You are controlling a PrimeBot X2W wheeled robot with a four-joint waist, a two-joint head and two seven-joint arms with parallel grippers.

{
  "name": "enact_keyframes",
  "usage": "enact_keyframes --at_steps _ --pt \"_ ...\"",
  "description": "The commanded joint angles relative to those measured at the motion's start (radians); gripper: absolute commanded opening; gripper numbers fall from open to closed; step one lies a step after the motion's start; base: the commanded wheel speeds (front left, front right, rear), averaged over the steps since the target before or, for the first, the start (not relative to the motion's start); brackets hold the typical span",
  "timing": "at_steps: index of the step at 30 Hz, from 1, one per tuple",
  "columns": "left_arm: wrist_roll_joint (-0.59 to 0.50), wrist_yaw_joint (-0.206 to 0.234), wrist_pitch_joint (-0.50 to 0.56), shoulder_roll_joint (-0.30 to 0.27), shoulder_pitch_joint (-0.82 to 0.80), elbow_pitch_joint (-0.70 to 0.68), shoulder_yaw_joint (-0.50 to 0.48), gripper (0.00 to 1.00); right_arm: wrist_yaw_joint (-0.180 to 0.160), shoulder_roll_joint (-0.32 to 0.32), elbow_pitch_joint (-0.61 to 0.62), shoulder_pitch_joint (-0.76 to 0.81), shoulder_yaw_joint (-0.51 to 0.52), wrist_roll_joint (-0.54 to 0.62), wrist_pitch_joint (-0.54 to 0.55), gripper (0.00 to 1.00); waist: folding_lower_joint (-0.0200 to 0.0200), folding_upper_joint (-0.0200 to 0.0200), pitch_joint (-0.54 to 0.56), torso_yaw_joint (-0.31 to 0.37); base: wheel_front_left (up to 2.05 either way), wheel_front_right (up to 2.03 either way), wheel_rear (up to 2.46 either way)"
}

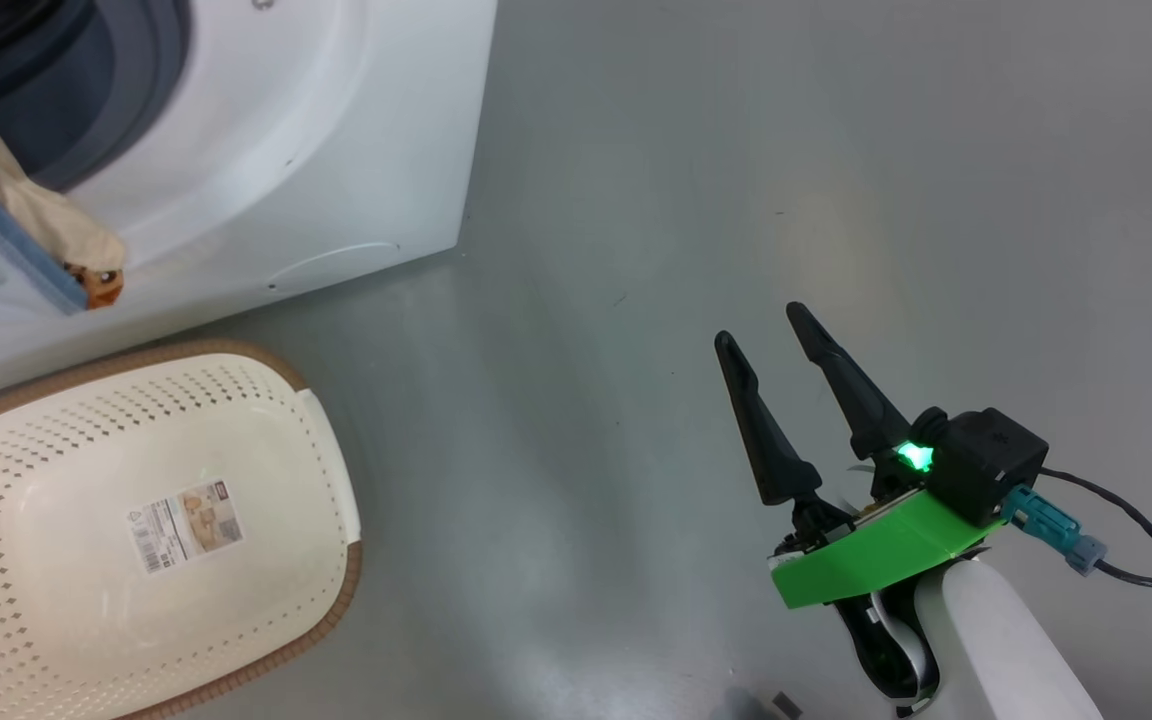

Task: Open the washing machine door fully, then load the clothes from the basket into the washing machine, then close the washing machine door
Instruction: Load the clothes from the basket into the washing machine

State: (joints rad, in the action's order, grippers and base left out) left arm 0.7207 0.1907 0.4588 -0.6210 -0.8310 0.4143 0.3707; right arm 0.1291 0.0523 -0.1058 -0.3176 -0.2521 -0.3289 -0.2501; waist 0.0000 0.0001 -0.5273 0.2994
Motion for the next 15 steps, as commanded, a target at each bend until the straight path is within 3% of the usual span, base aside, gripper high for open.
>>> enact_keyframes --at_steps 1,10,11,15 --pt "0.003 0.009 0.025 -0.063 -0.035 -0.019 -0.028 1.0 0.002 -0.002 0.027 0.009 -0.024 -0.022 -0.011 1.0 0.0 -0.0001 -0.001 0.004 0.0 0.0 0.0" --pt "-0.001 0.036 0.183 -0.1 -0.064 -0.029 0.009 0.24 0.002 -0.002 0.037 0.003 -0.031 -0.035 -0.012 1.0 0.0 -0.0001 -0.012 0.017 0.0 0.0 0.0" --pt "0.001 0.036 0.192 -0.101 -0.065 -0.029 0.011 0.0 0.002 -0.002 0.038 0.001 -0.032 -0.036 -0.012 1.0 0.0 -0.0001 -0.013 0.018 0.0 0.0 0.0" --pt "0.007 0.035 0.221 -0.105 -0.067 -0.035 0.018 0.0 0.002 -0.002 0.039 -0.002 -0.029 -0.039 -0.012 1.0 0.0 -0.0001 -0.016 0.021 0.0 0.0 0.0"
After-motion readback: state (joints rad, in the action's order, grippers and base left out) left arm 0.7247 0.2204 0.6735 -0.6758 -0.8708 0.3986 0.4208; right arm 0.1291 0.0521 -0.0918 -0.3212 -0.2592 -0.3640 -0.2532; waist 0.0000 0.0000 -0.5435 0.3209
